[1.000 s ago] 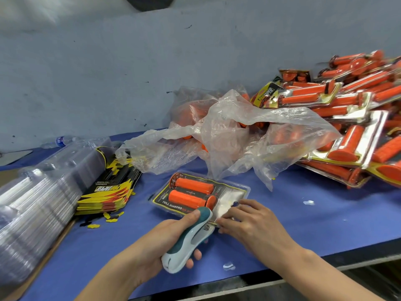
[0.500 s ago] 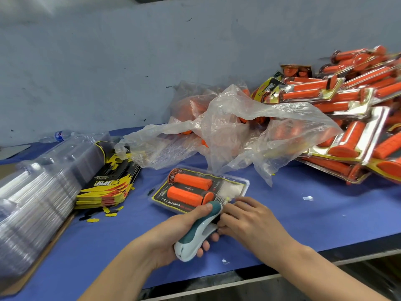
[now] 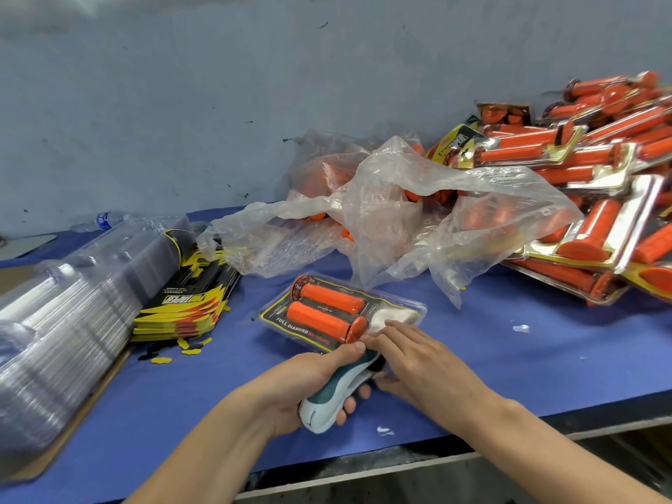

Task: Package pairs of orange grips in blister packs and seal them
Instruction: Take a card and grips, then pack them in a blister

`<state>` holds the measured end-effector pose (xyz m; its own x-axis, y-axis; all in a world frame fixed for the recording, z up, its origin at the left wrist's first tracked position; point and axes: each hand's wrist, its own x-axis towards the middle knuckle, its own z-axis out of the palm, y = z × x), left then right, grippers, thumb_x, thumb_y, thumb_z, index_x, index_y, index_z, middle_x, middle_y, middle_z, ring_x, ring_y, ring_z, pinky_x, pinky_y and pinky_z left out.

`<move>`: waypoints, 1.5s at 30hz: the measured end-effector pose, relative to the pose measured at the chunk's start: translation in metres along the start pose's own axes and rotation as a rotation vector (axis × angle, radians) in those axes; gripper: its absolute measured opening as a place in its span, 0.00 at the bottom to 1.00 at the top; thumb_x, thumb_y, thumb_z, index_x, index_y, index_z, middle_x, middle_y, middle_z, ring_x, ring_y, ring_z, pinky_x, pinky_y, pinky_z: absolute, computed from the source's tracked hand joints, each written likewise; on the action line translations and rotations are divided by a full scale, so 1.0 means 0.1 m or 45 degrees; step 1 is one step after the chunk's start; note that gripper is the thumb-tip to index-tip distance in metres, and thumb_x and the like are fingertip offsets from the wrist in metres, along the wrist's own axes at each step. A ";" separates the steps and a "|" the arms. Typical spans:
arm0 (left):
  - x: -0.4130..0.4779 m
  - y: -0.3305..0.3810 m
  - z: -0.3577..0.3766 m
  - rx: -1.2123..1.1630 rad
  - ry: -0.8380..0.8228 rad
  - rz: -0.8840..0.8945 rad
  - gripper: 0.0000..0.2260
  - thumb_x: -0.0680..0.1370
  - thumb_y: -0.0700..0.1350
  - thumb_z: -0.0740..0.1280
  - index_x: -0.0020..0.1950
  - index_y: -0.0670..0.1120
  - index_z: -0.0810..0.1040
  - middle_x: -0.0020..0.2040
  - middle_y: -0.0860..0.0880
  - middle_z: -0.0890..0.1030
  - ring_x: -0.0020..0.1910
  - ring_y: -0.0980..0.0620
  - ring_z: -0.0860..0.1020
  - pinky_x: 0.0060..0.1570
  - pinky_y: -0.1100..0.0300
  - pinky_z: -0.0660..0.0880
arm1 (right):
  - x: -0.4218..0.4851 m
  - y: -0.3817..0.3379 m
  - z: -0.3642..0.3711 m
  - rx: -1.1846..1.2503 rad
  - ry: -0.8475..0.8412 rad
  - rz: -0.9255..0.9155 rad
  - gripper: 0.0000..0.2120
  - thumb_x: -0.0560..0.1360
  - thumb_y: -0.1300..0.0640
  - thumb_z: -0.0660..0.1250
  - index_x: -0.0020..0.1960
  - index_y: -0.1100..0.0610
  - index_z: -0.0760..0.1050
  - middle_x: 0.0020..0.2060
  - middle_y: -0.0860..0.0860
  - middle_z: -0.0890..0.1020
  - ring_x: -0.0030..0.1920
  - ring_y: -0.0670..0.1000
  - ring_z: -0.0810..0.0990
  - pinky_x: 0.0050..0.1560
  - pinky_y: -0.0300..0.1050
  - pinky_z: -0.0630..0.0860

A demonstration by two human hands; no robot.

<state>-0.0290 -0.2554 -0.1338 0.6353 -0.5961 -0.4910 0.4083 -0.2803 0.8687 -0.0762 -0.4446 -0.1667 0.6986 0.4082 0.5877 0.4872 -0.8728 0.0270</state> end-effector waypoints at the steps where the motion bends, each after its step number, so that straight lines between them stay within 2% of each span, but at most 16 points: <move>1: 0.01 0.00 0.00 0.003 0.003 0.003 0.24 0.76 0.59 0.67 0.57 0.39 0.81 0.42 0.43 0.80 0.32 0.50 0.76 0.29 0.61 0.74 | 0.00 0.00 0.01 0.006 -0.002 0.000 0.20 0.64 0.58 0.77 0.55 0.57 0.79 0.47 0.50 0.81 0.50 0.53 0.82 0.54 0.49 0.79; 7: -0.01 0.01 -0.08 -0.020 -0.070 0.000 0.26 0.76 0.63 0.67 0.59 0.41 0.81 0.46 0.40 0.81 0.35 0.48 0.78 0.33 0.59 0.77 | 0.01 0.04 -0.01 0.026 0.023 -0.008 0.23 0.73 0.49 0.72 0.64 0.56 0.74 0.58 0.49 0.79 0.57 0.49 0.79 0.58 0.44 0.76; 11: -0.21 0.05 -0.44 0.453 0.012 -0.054 0.31 0.68 0.71 0.69 0.53 0.45 0.84 0.49 0.42 0.85 0.35 0.48 0.80 0.33 0.59 0.78 | -0.04 0.05 0.08 -0.060 -0.027 -0.080 0.17 0.73 0.55 0.73 0.60 0.53 0.74 0.51 0.47 0.79 0.49 0.49 0.78 0.52 0.44 0.76; 13: -0.37 0.06 -0.72 0.844 0.201 -0.112 0.31 0.64 0.74 0.68 0.48 0.48 0.82 0.46 0.47 0.86 0.35 0.50 0.82 0.36 0.59 0.79 | -0.06 0.09 0.10 -0.105 -0.045 -0.089 0.13 0.73 0.61 0.73 0.53 0.51 0.74 0.47 0.46 0.77 0.45 0.51 0.76 0.49 0.44 0.75; 16: -0.50 -0.02 -1.12 1.279 0.775 -0.146 0.26 0.66 0.71 0.70 0.48 0.50 0.76 0.42 0.51 0.84 0.37 0.53 0.82 0.37 0.60 0.76 | -0.06 0.12 0.11 -0.123 -0.010 -0.055 0.09 0.74 0.60 0.71 0.50 0.50 0.75 0.46 0.47 0.78 0.44 0.52 0.78 0.51 0.47 0.76; 19: -0.47 -0.13 -1.27 1.658 1.160 -0.211 0.25 0.71 0.67 0.69 0.56 0.50 0.69 0.57 0.48 0.78 0.54 0.46 0.77 0.50 0.54 0.75 | -0.05 0.09 0.09 -0.128 -0.003 -0.052 0.05 0.76 0.58 0.69 0.50 0.50 0.76 0.47 0.47 0.79 0.45 0.53 0.79 0.51 0.48 0.77; 21: -0.41 -0.17 -1.25 1.749 1.305 -0.029 0.30 0.73 0.63 0.70 0.66 0.48 0.67 0.65 0.46 0.72 0.63 0.42 0.72 0.57 0.50 0.72 | -0.04 0.07 0.05 -0.123 0.025 -0.047 0.04 0.76 0.57 0.69 0.49 0.50 0.77 0.46 0.46 0.80 0.44 0.52 0.79 0.51 0.46 0.76; 23: -0.34 -0.12 -1.15 1.735 1.290 0.461 0.31 0.73 0.58 0.73 0.71 0.47 0.69 0.66 0.45 0.71 0.64 0.42 0.72 0.61 0.48 0.71 | 0.00 0.03 0.00 -0.104 0.078 -0.040 0.03 0.76 0.57 0.70 0.48 0.50 0.78 0.44 0.46 0.80 0.43 0.51 0.79 0.51 0.44 0.75; 25: -0.25 -0.07 -0.99 1.837 1.107 0.849 0.28 0.72 0.53 0.76 0.69 0.48 0.73 0.63 0.46 0.74 0.61 0.44 0.75 0.61 0.48 0.73 | 0.05 0.00 -0.06 -0.069 0.152 -0.016 0.03 0.78 0.57 0.66 0.48 0.51 0.78 0.43 0.46 0.80 0.43 0.52 0.79 0.52 0.45 0.74; 28: -0.14 -0.03 -0.78 1.926 1.021 1.076 0.17 0.73 0.47 0.76 0.61 0.48 0.78 0.54 0.49 0.79 0.51 0.45 0.79 0.52 0.49 0.77 | 0.15 -0.03 -0.24 0.052 0.300 0.017 0.08 0.81 0.54 0.61 0.49 0.52 0.79 0.45 0.45 0.81 0.45 0.52 0.79 0.52 0.46 0.74; 30: -0.12 0.02 -0.73 1.857 1.025 1.206 0.07 0.77 0.48 0.70 0.53 0.47 0.79 0.47 0.50 0.79 0.45 0.46 0.80 0.44 0.51 0.76 | 0.24 -0.03 -0.37 0.144 0.406 0.013 0.07 0.81 0.54 0.62 0.51 0.52 0.79 0.47 0.44 0.81 0.46 0.51 0.79 0.54 0.45 0.73; 32: -0.15 0.09 -0.70 1.705 1.041 1.286 0.11 0.81 0.53 0.61 0.49 0.47 0.77 0.43 0.52 0.77 0.41 0.49 0.78 0.39 0.51 0.75 | 0.34 0.01 -0.51 0.264 0.515 0.123 0.07 0.80 0.53 0.63 0.57 0.51 0.77 0.52 0.42 0.79 0.52 0.51 0.78 0.62 0.42 0.69; 35: -0.20 0.19 -0.58 1.397 1.151 1.351 0.11 0.82 0.57 0.59 0.46 0.51 0.71 0.38 0.57 0.74 0.35 0.53 0.72 0.34 0.57 0.69 | 0.44 0.07 -0.71 0.505 0.733 0.483 0.24 0.78 0.43 0.64 0.72 0.46 0.64 0.66 0.38 0.69 0.66 0.44 0.70 0.66 0.30 0.61; 37: -0.23 0.22 -0.46 1.081 1.149 1.306 0.13 0.83 0.59 0.56 0.44 0.53 0.68 0.34 0.57 0.73 0.32 0.53 0.70 0.30 0.60 0.65 | 0.46 0.06 -0.75 0.707 0.775 0.696 0.31 0.77 0.41 0.64 0.76 0.44 0.56 0.70 0.40 0.67 0.69 0.41 0.67 0.65 0.31 0.63; 42: -0.25 0.20 -0.11 0.381 0.915 1.037 0.21 0.79 0.62 0.57 0.46 0.44 0.73 0.33 0.57 0.75 0.31 0.60 0.72 0.30 0.68 0.68 | 0.42 -0.18 -0.57 1.435 0.428 0.930 0.16 0.80 0.40 0.53 0.61 0.40 0.75 0.52 0.38 0.82 0.54 0.40 0.80 0.48 0.34 0.76; 45: -0.22 0.15 0.02 0.022 0.609 0.768 0.22 0.79 0.60 0.59 0.50 0.43 0.81 0.43 0.51 0.85 0.40 0.55 0.83 0.39 0.65 0.77 | 0.41 -0.28 -0.48 1.525 0.533 1.054 0.16 0.81 0.38 0.52 0.52 0.35 0.79 0.48 0.31 0.82 0.50 0.32 0.80 0.47 0.30 0.75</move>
<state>-0.0381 -0.2479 -0.1104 0.9607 -0.2602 0.0969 -0.1067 -0.0238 0.9940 -0.0861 -0.4165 -0.1047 0.8867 -0.3573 0.2933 0.3137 -0.0011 -0.9495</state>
